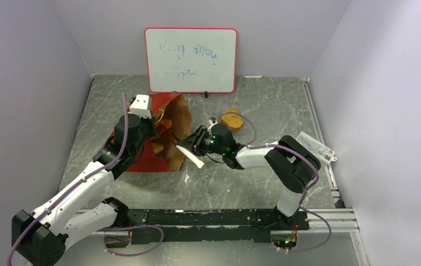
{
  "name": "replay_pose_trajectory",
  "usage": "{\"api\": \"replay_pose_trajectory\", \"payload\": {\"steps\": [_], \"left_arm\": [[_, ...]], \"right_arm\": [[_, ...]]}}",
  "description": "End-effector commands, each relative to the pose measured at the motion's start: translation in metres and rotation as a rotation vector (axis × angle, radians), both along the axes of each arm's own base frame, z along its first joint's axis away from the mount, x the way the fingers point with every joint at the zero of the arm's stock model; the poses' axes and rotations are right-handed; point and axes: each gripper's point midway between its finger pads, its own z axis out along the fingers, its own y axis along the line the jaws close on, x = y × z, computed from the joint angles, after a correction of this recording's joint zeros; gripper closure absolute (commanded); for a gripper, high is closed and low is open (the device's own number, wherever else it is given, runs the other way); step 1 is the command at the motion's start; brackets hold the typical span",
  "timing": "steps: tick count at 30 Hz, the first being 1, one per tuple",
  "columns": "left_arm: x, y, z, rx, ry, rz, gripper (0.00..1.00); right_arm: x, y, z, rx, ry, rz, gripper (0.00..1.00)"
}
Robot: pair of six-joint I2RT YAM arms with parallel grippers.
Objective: Take the fake bread out of the paper bag
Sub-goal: Pick up the fake bread from the paper bag.
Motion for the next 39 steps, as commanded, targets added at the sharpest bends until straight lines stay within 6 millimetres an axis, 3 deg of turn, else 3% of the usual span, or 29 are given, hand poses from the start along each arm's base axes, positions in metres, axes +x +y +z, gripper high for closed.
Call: {"api": "replay_pose_trajectory", "payload": {"steps": [1,11,21,39], "left_arm": [[0.007,0.007,0.008,-0.016,-0.029,0.07,0.93],[0.014,0.014,-0.003,-0.003,0.005,0.142,0.93],[0.014,0.021,0.0,-0.015,0.001,0.186,0.93],[0.011,0.027,-0.003,-0.012,0.008,0.216,0.93]], "right_arm": [[-0.001,-0.006,0.028,0.066,-0.057,-0.012,1.0],[-0.012,-0.031,0.049,0.05,-0.102,-0.055,1.0],[-0.019,-0.06,0.065,0.022,-0.147,-0.122,1.0],[-0.001,-0.158,0.125,-0.012,-0.265,-0.398,1.0]]}}
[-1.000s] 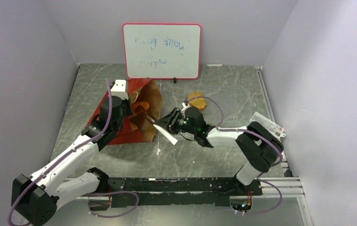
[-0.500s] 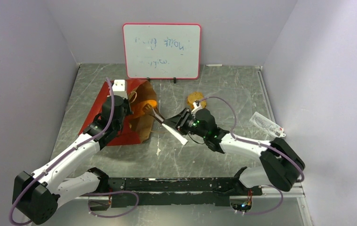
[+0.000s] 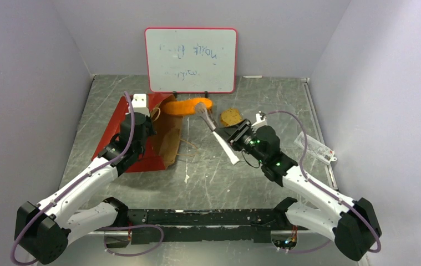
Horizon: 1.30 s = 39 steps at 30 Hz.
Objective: Take the fake bread out of the paper bag
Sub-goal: Pick up the fake bread from the paper bag, then place the fake bread in the container.
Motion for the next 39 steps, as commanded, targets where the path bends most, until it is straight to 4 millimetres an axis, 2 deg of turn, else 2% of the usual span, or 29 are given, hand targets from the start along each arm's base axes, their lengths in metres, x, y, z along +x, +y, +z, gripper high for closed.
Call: {"api": "replay_pose_trajectory", "payload": {"steps": [1,5,9,21,29,39], "left_arm": [[0.0,0.004,0.015,-0.016,-0.034,0.029,0.93],[0.0,0.006,0.016,-0.011,-0.039,0.035,0.93],[0.0,0.007,0.017,-0.01,-0.044,0.038,0.93],[-0.002,0.008,0.017,-0.01,-0.051,0.032,0.93],[-0.004,0.008,0.019,-0.016,-0.061,0.028,0.93],[-0.005,0.007,0.021,-0.021,-0.073,0.015,0.93]], "right_arm": [[0.01,-0.029,0.019,0.012,-0.049,-0.092,1.0],[0.015,-0.049,0.029,0.016,-0.064,-0.138,1.0],[0.013,-0.059,0.037,0.01,-0.076,-0.157,1.0],[0.028,-0.132,0.045,0.005,-0.084,-0.411,1.0],[0.034,-0.175,0.026,0.048,-0.035,-0.567,1.0],[0.04,-0.194,-0.008,0.12,0.031,-0.639,1.0]]}}
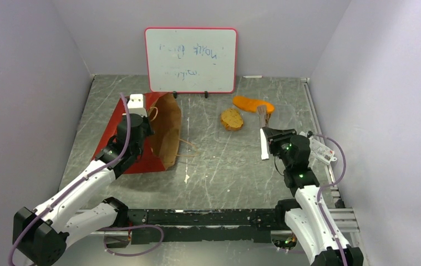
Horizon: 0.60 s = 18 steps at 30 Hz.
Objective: Take the fake bread out of the paper bag
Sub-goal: Place the fake bread in the container.
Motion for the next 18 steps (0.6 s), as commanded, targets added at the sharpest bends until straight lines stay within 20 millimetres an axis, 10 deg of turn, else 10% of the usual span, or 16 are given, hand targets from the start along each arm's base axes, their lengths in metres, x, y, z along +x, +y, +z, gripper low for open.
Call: {"api": "replay_pose_trajectory", "payload": {"steps": [1,18], "left_arm": [[-0.001,0.0,0.011,-0.015,-0.041,-0.002,0.93],[-0.001,-0.001,0.01,-0.015,-0.043,-0.013,0.93]], "right_arm": [[0.007,-0.006,0.025,0.056,-0.113,-0.043,1.0],[0.008,-0.014,-0.012,0.078,-0.083,-0.097,1.0]]}}
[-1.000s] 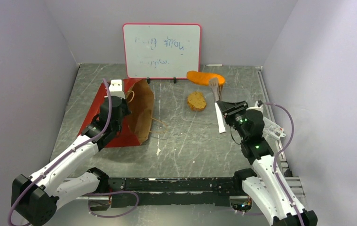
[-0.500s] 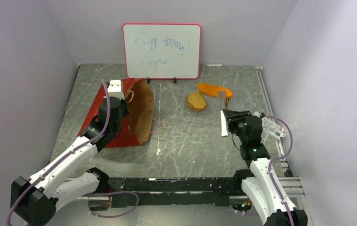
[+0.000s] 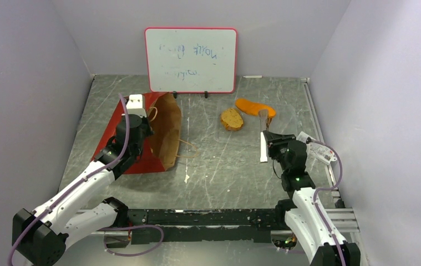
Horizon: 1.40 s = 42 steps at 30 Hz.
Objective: Take the fake bread out of the paper bag
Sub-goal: Place the fake bread in the container.
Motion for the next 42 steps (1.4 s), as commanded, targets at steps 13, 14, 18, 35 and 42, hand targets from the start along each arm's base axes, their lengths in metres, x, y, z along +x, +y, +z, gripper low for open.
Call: {"api": "replay_pose_trajectory", "payload": {"steps": [13,14,18,35,42], "left_arm": [[0.002,-0.003,0.005,-0.011,-0.025,-0.011,0.93],[0.002,-0.004,0.005,-0.011,-0.025,-0.012,0.93],[0.003,-0.004,0.004,-0.008,-0.023,-0.012,0.93],[0.002,-0.004,0.004,-0.008,-0.023,-0.016,0.93],[0.002,-0.004,0.005,-0.007,-0.024,-0.015,0.93]], "right_arm": [[0.007,-0.005,-0.014,0.046,-0.05,-0.04,0.9],[0.007,-0.004,-0.016,0.051,-0.047,-0.038,0.87],[0.006,-0.002,-0.024,0.062,-0.025,-0.026,0.75],[-0.006,0.005,-0.054,0.122,0.052,0.003,0.55],[-0.006,0.005,-0.049,0.117,0.054,0.007,0.52]]}}
